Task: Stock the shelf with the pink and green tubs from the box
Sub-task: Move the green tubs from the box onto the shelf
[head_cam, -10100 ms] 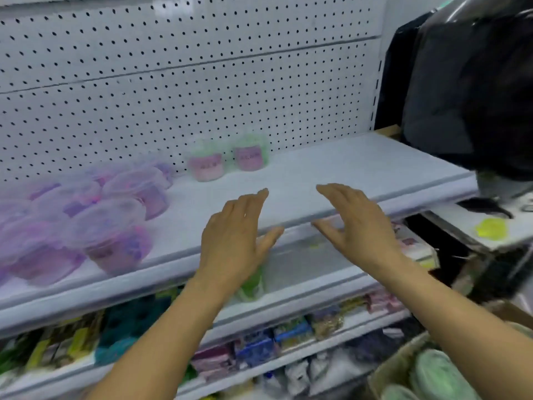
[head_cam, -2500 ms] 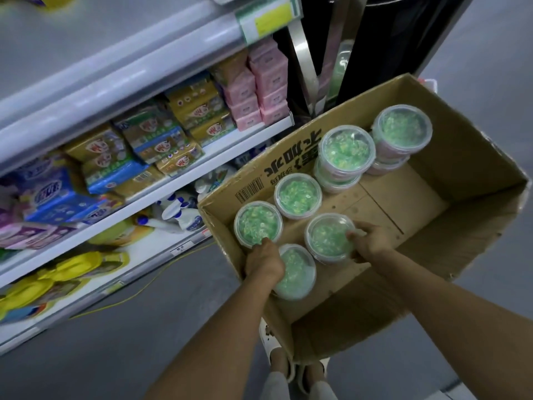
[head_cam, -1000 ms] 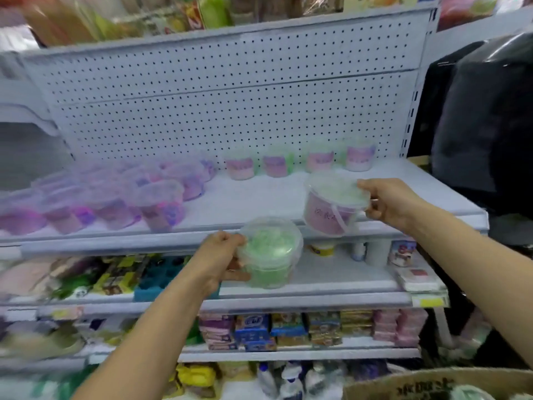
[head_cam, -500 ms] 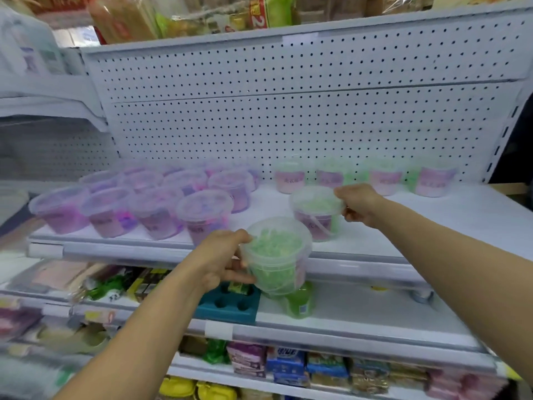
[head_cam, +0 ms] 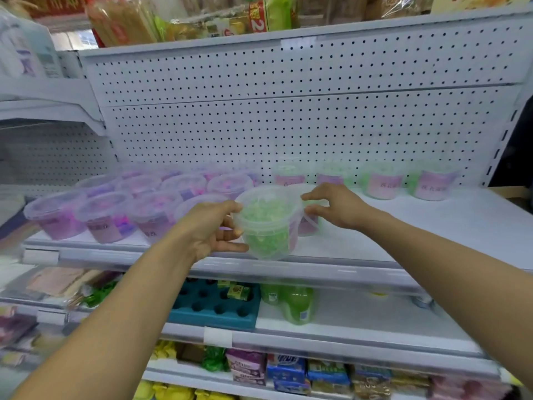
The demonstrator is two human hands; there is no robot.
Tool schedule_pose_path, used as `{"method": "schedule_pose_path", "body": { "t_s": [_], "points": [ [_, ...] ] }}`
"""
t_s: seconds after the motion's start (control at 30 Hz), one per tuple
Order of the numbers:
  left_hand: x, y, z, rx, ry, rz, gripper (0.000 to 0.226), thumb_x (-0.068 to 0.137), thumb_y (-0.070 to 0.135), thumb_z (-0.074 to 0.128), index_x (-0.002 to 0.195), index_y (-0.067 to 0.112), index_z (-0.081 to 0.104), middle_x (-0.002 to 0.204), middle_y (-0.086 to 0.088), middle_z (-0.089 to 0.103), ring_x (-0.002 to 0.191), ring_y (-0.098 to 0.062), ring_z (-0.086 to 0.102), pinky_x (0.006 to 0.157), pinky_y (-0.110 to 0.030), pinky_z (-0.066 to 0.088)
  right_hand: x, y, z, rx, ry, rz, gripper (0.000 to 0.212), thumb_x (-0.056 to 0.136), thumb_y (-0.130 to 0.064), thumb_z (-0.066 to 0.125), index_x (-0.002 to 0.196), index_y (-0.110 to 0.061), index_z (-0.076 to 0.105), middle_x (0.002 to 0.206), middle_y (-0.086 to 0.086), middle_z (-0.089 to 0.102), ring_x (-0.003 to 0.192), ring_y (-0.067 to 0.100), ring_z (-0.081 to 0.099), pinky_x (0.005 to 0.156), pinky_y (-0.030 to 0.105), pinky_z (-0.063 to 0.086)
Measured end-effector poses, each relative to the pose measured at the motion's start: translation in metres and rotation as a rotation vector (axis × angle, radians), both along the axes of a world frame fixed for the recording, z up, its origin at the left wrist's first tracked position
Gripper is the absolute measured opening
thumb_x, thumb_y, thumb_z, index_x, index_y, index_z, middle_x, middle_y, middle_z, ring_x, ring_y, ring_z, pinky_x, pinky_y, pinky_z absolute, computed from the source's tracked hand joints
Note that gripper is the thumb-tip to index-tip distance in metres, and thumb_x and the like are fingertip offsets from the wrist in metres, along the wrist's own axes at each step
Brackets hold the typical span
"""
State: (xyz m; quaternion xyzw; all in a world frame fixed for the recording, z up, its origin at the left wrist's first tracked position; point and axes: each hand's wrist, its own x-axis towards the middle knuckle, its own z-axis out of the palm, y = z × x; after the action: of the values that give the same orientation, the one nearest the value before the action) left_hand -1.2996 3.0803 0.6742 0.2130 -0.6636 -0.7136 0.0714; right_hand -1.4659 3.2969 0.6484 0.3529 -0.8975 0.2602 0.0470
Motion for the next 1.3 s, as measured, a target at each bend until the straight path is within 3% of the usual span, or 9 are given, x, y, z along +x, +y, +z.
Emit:
{"method": "schedule_pose_path", "body": {
  "t_s": [0.2,0.3,0.43,0.53,0.67,0.83,1.03,1.2,1.3],
  "points": [
    [-0.018,-0.006,0.006,0.062,0.014,0.033,0.02,0.091,0.015,0.06,0.105,0.004,0.051,0.076,-0.009,0.045,0.04,-0.015,0.054,0.056,-0.052,0.059,-0.023,-0.027,-0.004,0.137,-0.024,-0.028,0.038,0.092,-0.047,0.043,0.128,-0.041,0.054,0.136,-0.009,0.052,0.128,0.027,0.041,0.1,0.049,0.04],
    [-0.022,-0.007,0.007,0.055,0.01,0.044,0.018,0.091,0.014,0.061,0.103,0.005,0.05,0.074,-0.008,0.044,0.04,-0.015,0.054,0.056,-0.052,0.059,-0.018,-0.026,-0.001,0.209,0.035,-0.056,0.042,0.097,-0.039,0.039,0.139,-0.036,0.043,0.15,-0.006,0.033,0.141,0.025,0.022,0.108,0.05,0.03],
    [-0.026,-0.009,0.012,0.027,0.007,0.015,0.013,0.09,0.014,0.059,0.098,0.006,0.052,0.073,-0.008,0.047,0.042,-0.015,0.048,0.058,-0.051,0.059,0.01,0.0,0.005,-0.12,0.177,0.044,0.066,0.094,-0.022,0.055,0.149,-0.035,0.021,0.157,-0.004,0.018,0.143,0.017,0.012,0.113,0.044,0.025],
    [-0.032,-0.003,0.018,-0.028,0.001,-0.048,0.008,0.088,0.015,0.059,0.091,0.008,0.057,0.075,-0.008,0.049,0.049,-0.017,0.045,0.058,-0.048,0.059,0.038,0.021,0.018,-0.129,0.292,0.192,0.075,0.087,-0.032,0.065,0.147,-0.043,0.022,0.155,-0.016,0.02,0.141,0.008,0.02,0.109,0.034,0.028],
    [-0.045,0.02,0.024,-0.128,0.002,-0.17,0.012,0.085,0.018,0.062,0.093,0.009,0.065,0.09,-0.012,0.055,0.072,-0.025,0.053,0.054,-0.037,0.057,0.064,0.049,0.041,-0.318,-0.328,0.233,0.077,0.069,-0.053,0.075,0.135,-0.057,0.036,0.144,-0.022,0.038,0.125,0.003,0.049,0.101,0.037,0.046],
    [-0.06,0.059,0.029,-0.235,0.065,-0.369,0.024,0.086,0.023,0.064,0.105,0.009,0.068,0.09,-0.006,0.062,0.068,-0.021,0.061,0.055,-0.029,0.055,0.055,0.074,0.043,-0.496,-0.94,0.082,0.074,0.067,-0.072,0.064,0.126,-0.027,0.058,0.128,0.011,0.059,0.099,0.037,0.066,0.078,0.048,0.056],
    [-0.081,0.087,0.028,-0.495,0.171,-0.384,0.023,0.092,0.036,0.056,0.102,0.02,0.068,0.091,0.002,0.059,0.076,-0.02,0.056,0.065,-0.03,0.054,0.051,0.09,0.041,-0.585,-0.941,-0.174,0.045,0.088,-0.051,0.053,0.117,-0.017,0.061,0.107,0.021,0.055,0.068,0.034,0.065,0.065,0.043,0.058],
    [-0.105,0.06,-0.015,-1.087,0.294,-0.231,0.04,0.098,0.034,0.046,0.135,0.022,0.053,0.137,0.002,0.051,0.128,-0.018,0.046,0.103,-0.032,0.037,0.039,0.097,0.031,-0.839,-0.986,-0.446,0.041,0.091,-0.042,0.056,0.125,-0.022,0.044,0.132,0.016,0.04,0.114,0.042,0.051,0.07,0.051,0.058],
    [-0.111,0.046,-0.037,-1.309,0.242,-0.299,0.045,0.097,0.034,0.049,0.14,0.019,0.047,0.145,0.0,0.046,0.134,-0.022,0.041,0.108,-0.038,0.034,0.028,0.088,0.018,-0.865,-1.033,-0.546,0.056,0.09,-0.043,0.058,0.137,-0.022,0.036,0.152,0.009,0.021,0.131,0.044,0.036,0.068,0.053,0.058]
  ]
}}
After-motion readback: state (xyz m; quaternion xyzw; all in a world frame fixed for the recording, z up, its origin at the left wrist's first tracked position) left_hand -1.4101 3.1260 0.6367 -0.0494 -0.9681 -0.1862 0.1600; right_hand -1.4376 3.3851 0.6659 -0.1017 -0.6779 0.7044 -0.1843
